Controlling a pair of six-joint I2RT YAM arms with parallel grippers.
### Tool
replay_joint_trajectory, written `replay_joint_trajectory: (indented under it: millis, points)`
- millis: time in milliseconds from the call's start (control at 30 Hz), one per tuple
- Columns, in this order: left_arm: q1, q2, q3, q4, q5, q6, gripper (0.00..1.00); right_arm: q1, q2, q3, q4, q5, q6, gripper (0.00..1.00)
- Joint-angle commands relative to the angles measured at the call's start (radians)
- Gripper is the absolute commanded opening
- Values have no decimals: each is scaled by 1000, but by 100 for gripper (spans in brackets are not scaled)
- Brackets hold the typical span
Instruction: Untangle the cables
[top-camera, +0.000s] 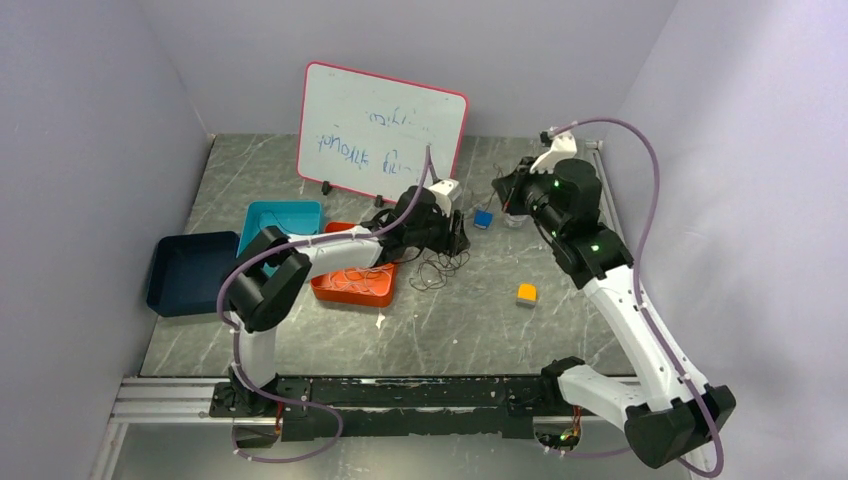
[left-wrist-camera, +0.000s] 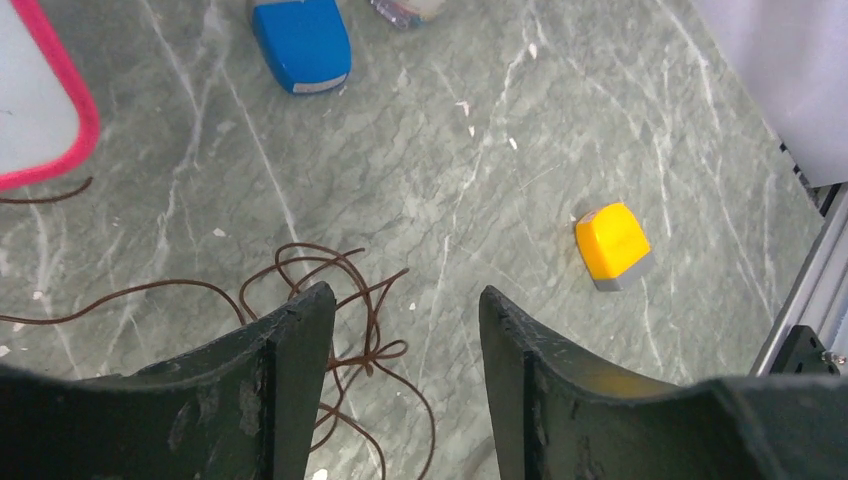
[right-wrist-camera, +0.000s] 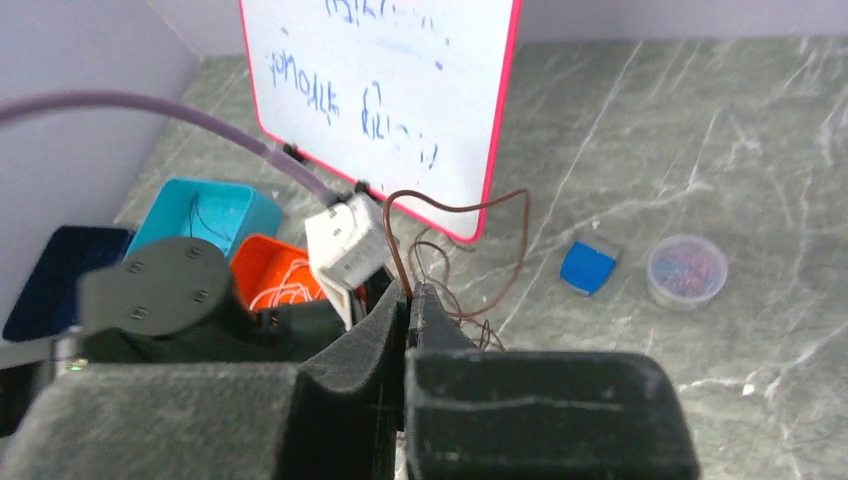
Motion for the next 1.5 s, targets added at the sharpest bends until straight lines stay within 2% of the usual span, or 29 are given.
replay_joint_trajectory:
  millis: [0, 300, 767, 1467]
  points:
    - [-7, 41, -6, 44, 23, -4, 59, 5, -37, 80, -36, 71, -36, 0]
    - [-13, 81, -29, 29, -1, 5, 57, 5, -52, 231, -65, 157, -108, 0]
    - [-22, 118, -54, 35, -10, 6, 53, 5, -98, 453, -22, 319, -230, 0]
    - [-22, 146, -32, 18, -19, 42, 51, 6, -199, 578, 99, 492, -396, 0]
